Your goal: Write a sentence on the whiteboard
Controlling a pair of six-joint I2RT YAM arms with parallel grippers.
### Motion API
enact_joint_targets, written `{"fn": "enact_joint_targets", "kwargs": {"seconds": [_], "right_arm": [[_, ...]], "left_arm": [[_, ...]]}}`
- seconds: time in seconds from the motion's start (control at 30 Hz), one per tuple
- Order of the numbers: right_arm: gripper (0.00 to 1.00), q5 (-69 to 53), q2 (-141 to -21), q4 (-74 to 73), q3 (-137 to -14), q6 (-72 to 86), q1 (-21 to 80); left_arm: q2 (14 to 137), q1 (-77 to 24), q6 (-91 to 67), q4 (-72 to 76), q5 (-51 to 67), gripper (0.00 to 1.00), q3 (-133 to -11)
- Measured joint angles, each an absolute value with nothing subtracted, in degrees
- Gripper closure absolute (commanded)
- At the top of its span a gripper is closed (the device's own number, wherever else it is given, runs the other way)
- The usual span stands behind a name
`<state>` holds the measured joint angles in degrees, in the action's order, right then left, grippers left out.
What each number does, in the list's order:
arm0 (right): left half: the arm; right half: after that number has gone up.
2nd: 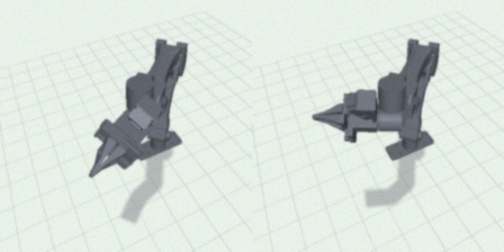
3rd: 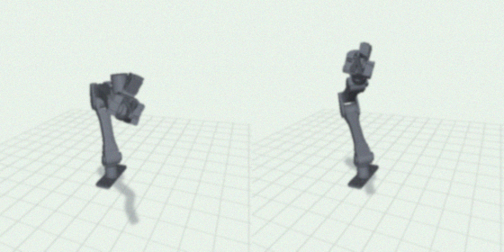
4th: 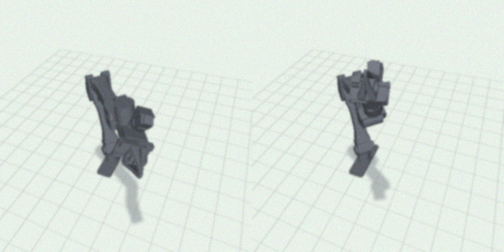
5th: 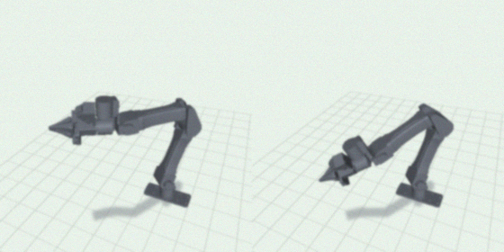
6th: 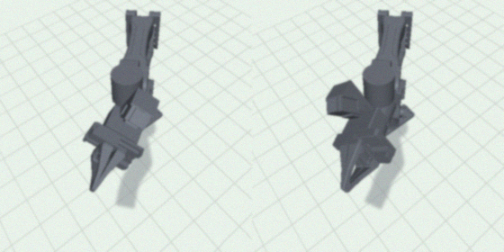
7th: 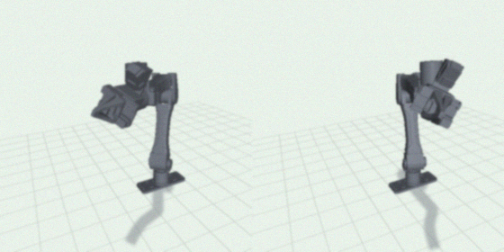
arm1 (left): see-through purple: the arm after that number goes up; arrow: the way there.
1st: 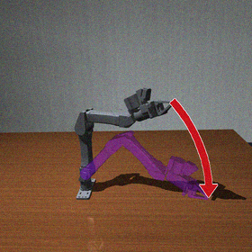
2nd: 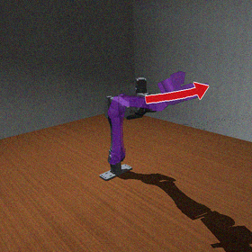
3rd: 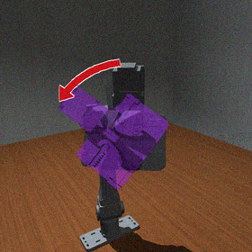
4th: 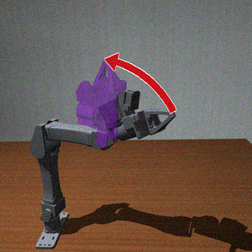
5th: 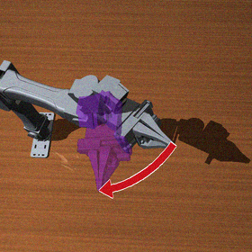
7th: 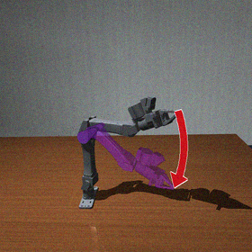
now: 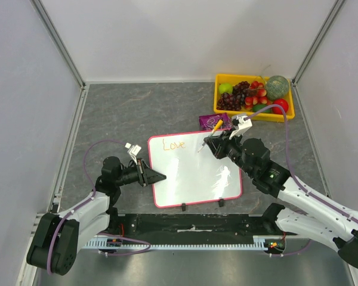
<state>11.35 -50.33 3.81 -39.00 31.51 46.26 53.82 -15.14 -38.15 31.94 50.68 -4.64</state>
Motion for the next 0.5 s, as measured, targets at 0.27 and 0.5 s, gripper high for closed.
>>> {"fn": "enact_joint_targets", "kwargs": {"seconds": [0.27,0.5], "right_arm": [[1.00,10.5,-50.3,3.8,-39.0,31.5,46.3],[1.00,10.1,-49.7,3.8,-39.0,31.5,46.3]], "left_arm": [[53.8,-15.1,-38.2,32.0,50.7,0.97,-4.6],[50.5,-15.3,-38.0,29.3,49.8,0.59,-4.6]]}}
